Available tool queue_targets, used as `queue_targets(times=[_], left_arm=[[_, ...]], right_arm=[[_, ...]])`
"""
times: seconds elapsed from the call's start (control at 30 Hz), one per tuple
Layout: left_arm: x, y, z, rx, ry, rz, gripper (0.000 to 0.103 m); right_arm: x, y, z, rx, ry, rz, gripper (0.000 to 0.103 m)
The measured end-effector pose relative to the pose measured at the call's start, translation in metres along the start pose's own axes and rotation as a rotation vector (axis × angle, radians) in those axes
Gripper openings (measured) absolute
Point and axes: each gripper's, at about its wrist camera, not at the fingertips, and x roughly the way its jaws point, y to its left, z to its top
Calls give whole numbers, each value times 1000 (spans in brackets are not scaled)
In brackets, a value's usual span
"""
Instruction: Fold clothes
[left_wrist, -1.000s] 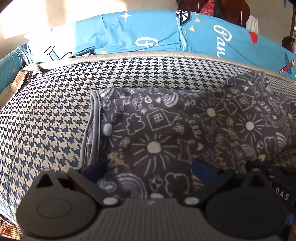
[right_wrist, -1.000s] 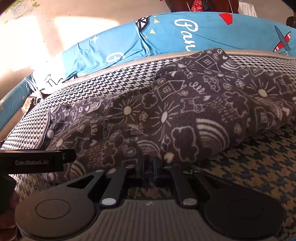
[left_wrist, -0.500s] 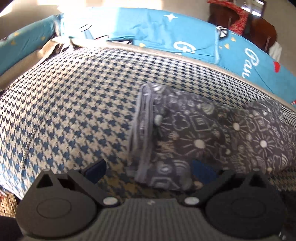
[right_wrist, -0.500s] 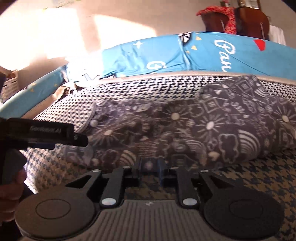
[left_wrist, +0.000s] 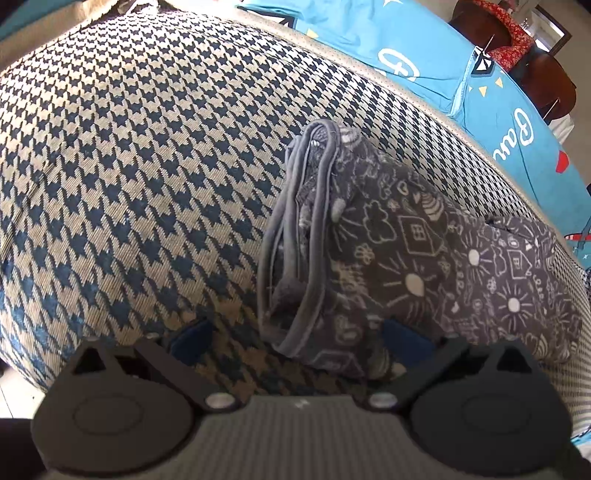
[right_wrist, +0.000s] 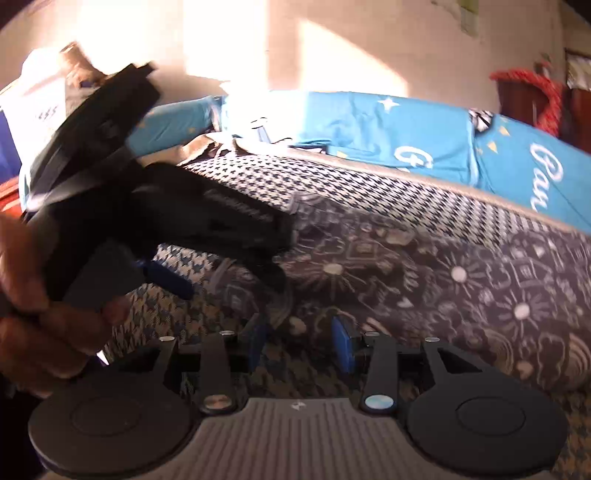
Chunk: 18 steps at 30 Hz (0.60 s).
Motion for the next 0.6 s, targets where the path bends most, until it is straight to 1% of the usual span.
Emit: queue_targets(times=[0.1, 0.23, 0.3, 0.37, 0.47, 0.6], left_arm=[[2, -2, 5, 10, 20, -12, 103], [7, -6, 11, 23, 50, -16, 103], [9, -6, 13, 33, 60, -18, 103], [10, -7, 16, 38, 65, -18, 103], [13, -2, 24, 16, 88, -41, 103], [15, 0, 35, 7, 111, -58, 103]], right_arm=[[8, 11, 2, -80, 0, 0, 41], [19, 21, 6, -146, 3, 24, 41], [23, 27, 8, -191, -10, 22, 46], [27, 33, 9, -234, -23, 20, 48], [34, 37, 10, -283, -26, 13, 52], [47, 37, 10, -315, -4, 29, 53]])
